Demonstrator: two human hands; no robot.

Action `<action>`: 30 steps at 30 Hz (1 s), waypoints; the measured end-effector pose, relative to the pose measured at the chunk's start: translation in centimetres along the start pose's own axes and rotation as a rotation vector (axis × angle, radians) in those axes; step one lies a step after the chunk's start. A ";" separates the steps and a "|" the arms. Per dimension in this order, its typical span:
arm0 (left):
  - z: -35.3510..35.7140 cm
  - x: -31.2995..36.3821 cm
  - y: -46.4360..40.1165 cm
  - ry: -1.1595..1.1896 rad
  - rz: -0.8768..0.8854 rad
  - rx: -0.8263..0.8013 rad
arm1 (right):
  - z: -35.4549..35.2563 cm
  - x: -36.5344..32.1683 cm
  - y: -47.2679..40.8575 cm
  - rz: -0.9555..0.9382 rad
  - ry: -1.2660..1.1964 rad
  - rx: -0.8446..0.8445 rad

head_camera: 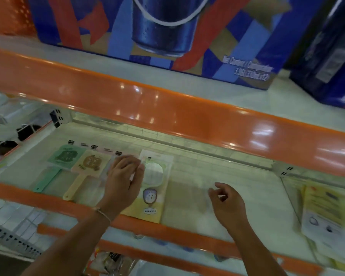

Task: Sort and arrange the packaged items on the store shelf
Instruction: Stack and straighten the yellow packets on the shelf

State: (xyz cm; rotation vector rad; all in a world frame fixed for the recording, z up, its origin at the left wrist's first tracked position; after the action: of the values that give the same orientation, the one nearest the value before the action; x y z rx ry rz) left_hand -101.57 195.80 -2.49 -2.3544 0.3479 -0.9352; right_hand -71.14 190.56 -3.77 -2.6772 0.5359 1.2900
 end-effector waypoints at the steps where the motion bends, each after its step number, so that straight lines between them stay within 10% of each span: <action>1: 1.0 1.6 -0.7 0.045 0.005 0.021 | -1.7 0.7 -0.2 0.007 0.001 0.021; 15: 18.6 23.3 -0.3 0.157 0.132 -0.400 | -21.8 15.2 -2.4 0.192 0.097 0.284; 30: 24.9 30.8 4.2 0.076 0.151 -0.590 | -25.8 20.6 -5.9 0.285 0.411 0.210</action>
State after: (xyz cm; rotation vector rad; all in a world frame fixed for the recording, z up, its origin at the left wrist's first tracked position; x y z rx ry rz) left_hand -62.23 189.52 -3.02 -2.7617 0.9261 -0.9425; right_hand -38.26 183.94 -3.82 -2.7567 1.0683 0.6729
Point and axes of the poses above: each hand's wrist, its own y-axis away from the middle knuckle, its own z-axis out of the palm, x = y × z, the point moved 4 cm from there along -y, towards the middle knuckle, and after that the axes turned 1 degree about -y, right-handed, at the moved point
